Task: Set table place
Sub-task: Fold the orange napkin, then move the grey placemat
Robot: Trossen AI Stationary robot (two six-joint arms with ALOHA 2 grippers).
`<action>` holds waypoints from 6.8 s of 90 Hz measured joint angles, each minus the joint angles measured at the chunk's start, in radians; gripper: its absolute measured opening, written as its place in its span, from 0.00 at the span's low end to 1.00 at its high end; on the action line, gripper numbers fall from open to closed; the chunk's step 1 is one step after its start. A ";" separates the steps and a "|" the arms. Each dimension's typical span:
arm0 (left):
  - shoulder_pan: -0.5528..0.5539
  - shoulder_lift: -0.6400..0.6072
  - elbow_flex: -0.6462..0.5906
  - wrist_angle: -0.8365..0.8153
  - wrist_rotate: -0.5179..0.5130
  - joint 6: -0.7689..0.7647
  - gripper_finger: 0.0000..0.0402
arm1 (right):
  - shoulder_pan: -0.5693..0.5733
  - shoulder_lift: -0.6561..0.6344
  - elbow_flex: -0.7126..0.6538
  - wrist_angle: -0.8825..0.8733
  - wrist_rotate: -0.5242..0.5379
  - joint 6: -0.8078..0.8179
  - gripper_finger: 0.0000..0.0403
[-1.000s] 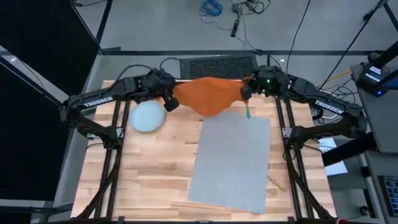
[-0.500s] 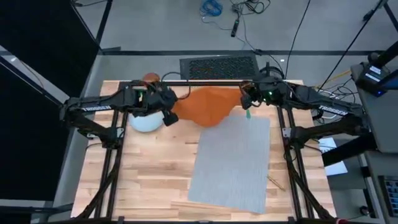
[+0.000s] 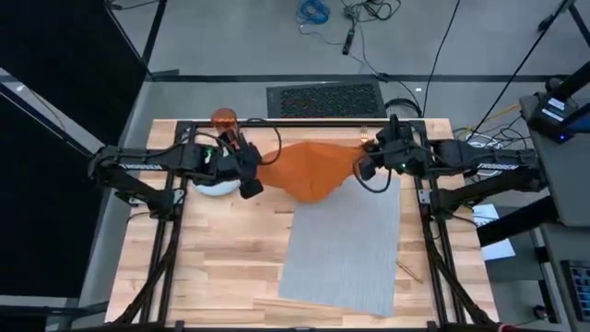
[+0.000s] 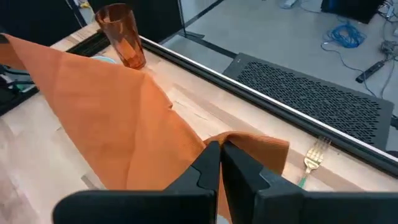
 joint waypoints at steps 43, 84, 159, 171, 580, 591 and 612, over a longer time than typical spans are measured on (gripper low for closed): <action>0.132 0.000 -0.205 0.207 0.066 0.009 0.00 | -0.059 -0.014 -0.166 0.033 -0.030 0.081 0.00; 0.247 0.033 -0.221 0.302 0.077 0.115 0.00 | -0.188 -0.014 -0.288 0.225 -0.118 -0.003 0.00; 0.461 0.107 -0.348 0.640 0.178 0.266 0.00 | -0.544 0.063 -0.380 0.520 -0.437 -0.230 0.00; 0.482 0.152 -0.348 0.645 0.201 0.273 0.00 | -0.587 0.144 -0.380 0.556 -0.491 -0.255 0.00; 0.546 0.528 -0.010 0.533 0.408 0.450 0.35 | -0.973 0.654 -0.163 0.658 -0.993 -0.462 0.37; 0.532 0.528 0.012 0.486 0.407 0.449 0.35 | -0.952 0.693 -0.016 0.416 -0.868 -0.522 0.37; 0.499 0.528 0.031 0.447 0.405 0.448 0.35 | -0.910 0.788 0.197 0.219 -0.814 -0.459 0.37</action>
